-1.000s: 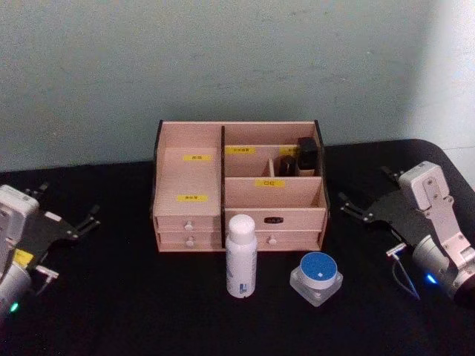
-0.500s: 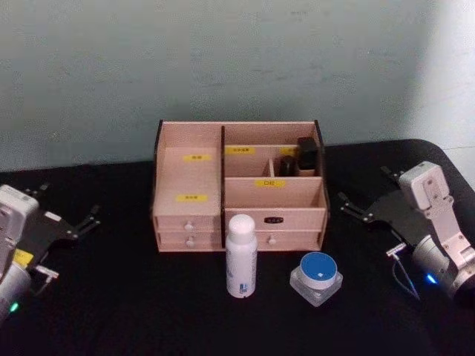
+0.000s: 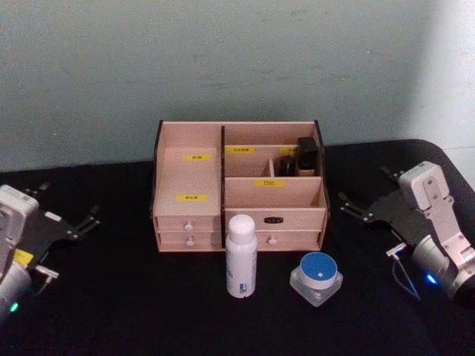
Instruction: Pick up the facial cleanser and watermelon frost from the table and place them into the tiered storage box.
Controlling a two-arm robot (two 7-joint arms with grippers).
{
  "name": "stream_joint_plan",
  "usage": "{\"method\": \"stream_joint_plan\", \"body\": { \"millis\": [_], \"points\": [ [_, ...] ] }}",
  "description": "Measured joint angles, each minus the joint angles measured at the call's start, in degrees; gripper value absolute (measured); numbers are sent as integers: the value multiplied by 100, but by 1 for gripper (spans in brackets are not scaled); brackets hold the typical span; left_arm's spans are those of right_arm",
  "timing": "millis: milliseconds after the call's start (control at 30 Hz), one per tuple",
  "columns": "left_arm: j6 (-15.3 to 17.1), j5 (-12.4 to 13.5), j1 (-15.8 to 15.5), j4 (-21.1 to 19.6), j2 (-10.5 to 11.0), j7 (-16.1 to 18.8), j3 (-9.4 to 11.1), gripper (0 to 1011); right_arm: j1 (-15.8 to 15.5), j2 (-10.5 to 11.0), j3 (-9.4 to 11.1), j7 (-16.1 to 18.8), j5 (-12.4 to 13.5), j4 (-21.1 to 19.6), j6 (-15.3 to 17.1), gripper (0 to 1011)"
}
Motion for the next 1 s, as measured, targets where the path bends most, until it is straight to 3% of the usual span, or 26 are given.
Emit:
{"method": "stream_joint_plan", "body": {
  "millis": [400,700,1000],
  "points": [
    [0,0,0,0,0,0,0,1001,-239,-4,300,164,135,-279,-84,1002],
    [0,0,0,0,0,0,0,1001,-724,230,606,516,383,-972,-258,1002],
    [0,0,0,0,0,0,0,1001,-987,406,578,1142,512,-1347,-385,1002]
  ]
}}
